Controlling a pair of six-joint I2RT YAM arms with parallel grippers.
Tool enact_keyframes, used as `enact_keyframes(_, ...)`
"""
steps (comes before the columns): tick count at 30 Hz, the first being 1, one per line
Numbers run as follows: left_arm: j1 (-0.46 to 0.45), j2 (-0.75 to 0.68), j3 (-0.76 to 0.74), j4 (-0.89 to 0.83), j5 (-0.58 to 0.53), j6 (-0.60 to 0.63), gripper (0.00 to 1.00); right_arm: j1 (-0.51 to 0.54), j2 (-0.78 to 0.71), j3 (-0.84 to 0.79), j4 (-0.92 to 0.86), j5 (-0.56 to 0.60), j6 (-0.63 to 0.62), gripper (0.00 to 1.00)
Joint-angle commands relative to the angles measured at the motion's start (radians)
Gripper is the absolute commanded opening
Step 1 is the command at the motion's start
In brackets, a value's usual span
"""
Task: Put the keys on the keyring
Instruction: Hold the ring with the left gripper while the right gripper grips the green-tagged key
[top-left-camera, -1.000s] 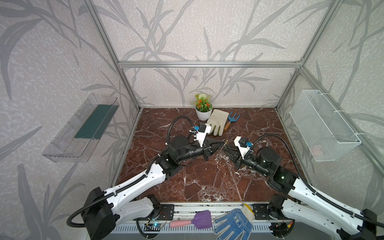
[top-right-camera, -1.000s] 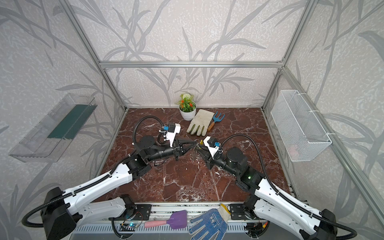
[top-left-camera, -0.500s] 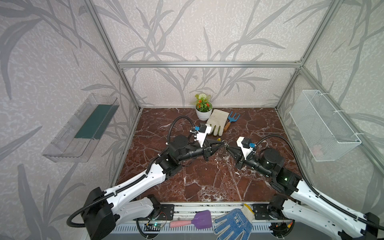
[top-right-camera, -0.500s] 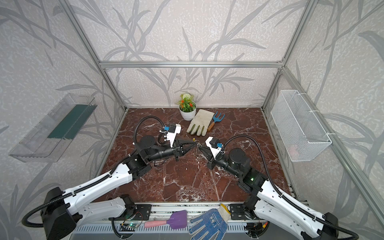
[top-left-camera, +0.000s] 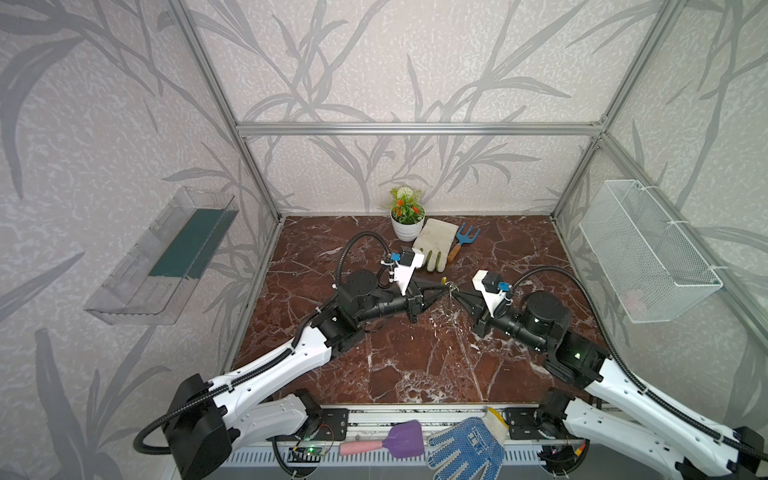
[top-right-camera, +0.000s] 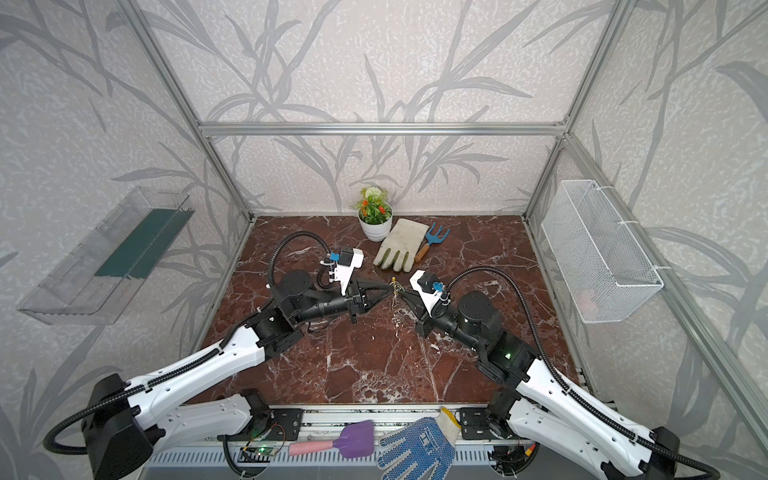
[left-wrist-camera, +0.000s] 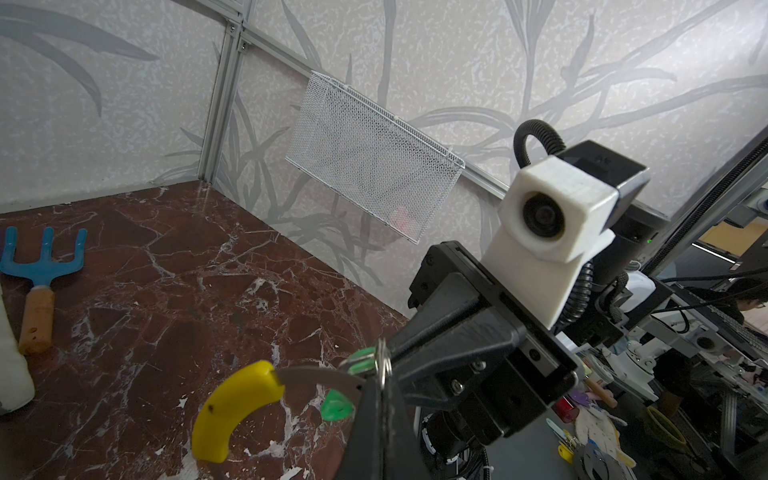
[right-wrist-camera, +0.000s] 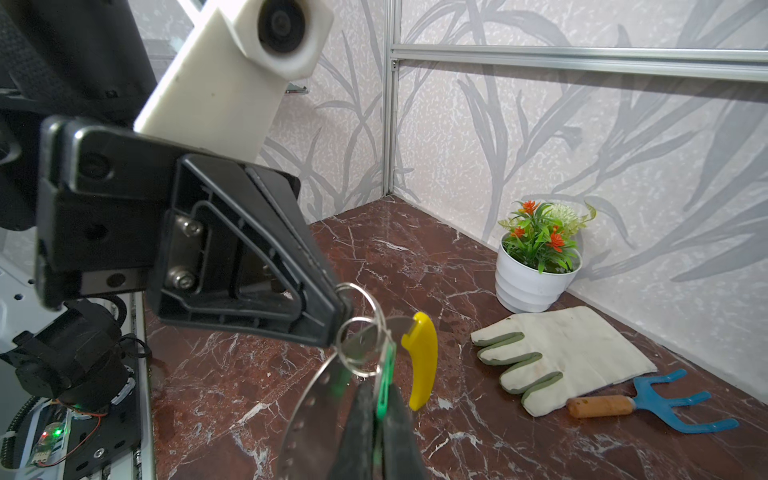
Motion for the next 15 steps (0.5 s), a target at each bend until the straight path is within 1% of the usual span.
enact_keyframes(1,-0.007,-0.013,0.020,0.003,0.004,0.019,0.00,-0.022,-0.017,0.037,-0.003,-0.017,0.015,0.00)
enact_keyframes(9,-0.006,-0.031,0.020,0.018,-0.012,0.018,0.00,-0.027,0.043,0.057,-0.045,-0.083,0.023,0.00)
enact_keyframes(15,-0.006,-0.030,0.025,0.019,-0.023,0.021,0.00,-0.027,0.054,0.054,-0.052,-0.108,0.023,0.00)
